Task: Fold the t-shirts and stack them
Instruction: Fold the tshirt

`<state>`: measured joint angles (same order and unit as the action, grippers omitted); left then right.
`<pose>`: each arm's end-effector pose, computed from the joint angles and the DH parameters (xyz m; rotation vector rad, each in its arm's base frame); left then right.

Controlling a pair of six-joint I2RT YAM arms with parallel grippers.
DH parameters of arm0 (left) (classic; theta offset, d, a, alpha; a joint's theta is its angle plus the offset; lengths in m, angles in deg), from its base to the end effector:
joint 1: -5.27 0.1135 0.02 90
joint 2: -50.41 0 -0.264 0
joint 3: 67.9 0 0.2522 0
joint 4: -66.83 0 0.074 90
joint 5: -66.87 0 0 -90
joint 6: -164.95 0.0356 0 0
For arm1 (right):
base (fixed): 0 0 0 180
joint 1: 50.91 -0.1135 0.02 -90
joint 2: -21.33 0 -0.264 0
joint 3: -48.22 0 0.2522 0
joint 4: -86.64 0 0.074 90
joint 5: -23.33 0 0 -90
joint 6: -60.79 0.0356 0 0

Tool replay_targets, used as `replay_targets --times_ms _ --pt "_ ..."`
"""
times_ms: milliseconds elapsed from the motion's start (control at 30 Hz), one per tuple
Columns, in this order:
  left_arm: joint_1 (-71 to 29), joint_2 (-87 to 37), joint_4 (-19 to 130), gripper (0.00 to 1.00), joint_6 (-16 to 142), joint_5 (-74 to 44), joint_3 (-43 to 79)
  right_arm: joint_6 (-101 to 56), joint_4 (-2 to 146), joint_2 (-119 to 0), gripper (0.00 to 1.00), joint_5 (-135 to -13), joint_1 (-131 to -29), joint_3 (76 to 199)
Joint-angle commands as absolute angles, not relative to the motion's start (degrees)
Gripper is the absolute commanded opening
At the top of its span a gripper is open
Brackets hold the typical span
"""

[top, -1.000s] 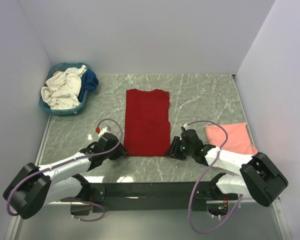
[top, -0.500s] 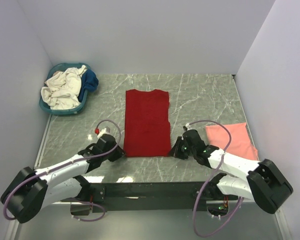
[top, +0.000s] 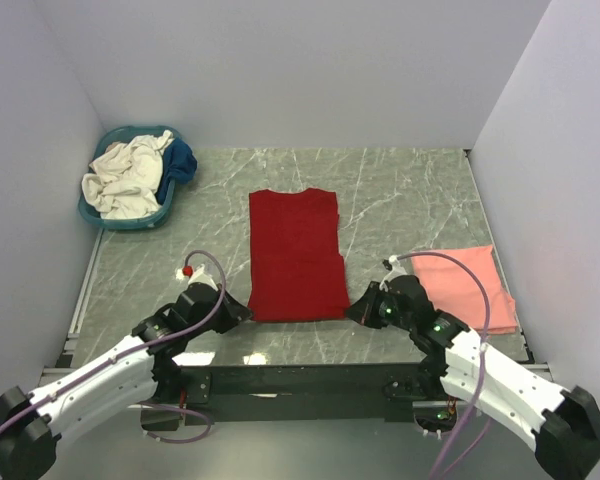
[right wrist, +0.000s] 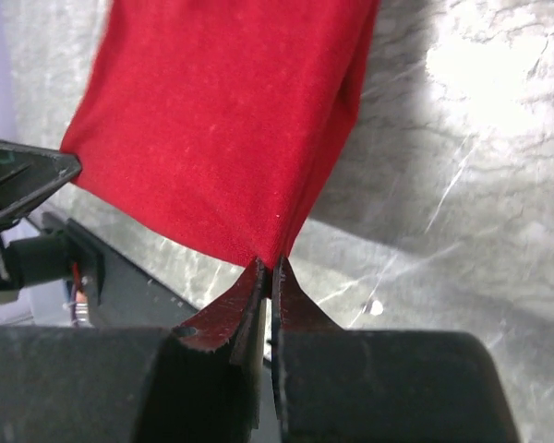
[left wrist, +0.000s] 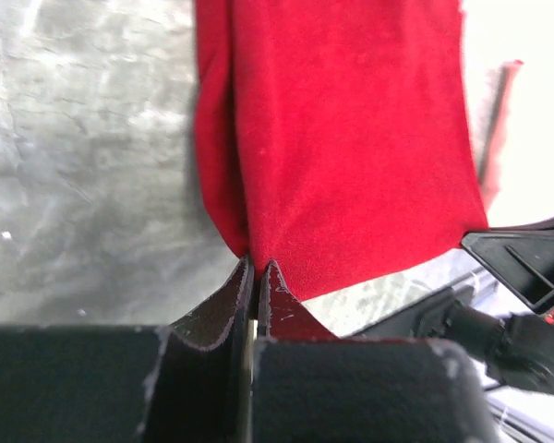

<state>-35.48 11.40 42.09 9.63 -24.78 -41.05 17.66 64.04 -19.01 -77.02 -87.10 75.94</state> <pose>0.1136 -0.0965 0.1608 -0.5274 2.3408 -0.9372 0.1205 0.0961 0.1664 0.1093 2.3592 0.9704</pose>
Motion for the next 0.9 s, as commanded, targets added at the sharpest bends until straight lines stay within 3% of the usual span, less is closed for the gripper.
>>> replay_targets --times_ms 0,267,633,867 --pt "-36.0 16.0 37.3 0.01 9.7 -25.3 -41.9 16.9 59.0 -12.7 0.00 -77.1 -87.2 75.4" --pt "-35.9 12.4 32.5 0.01 12.7 -30.2 -33.6 11.3 51.5 -15.2 0.00 -75.5 -87.1 86.8" --pt "-34.5 -8.1 32.2 0.01 20.2 -37.2 -13.3 7.4 50.6 -33.4 0.00 -75.1 -83.5 105.8" --pt "-26.8 -17.6 36.5 0.01 21.1 -34.6 -6.9 5.7 52.2 -45.2 0.00 -78.3 -75.3 113.6"
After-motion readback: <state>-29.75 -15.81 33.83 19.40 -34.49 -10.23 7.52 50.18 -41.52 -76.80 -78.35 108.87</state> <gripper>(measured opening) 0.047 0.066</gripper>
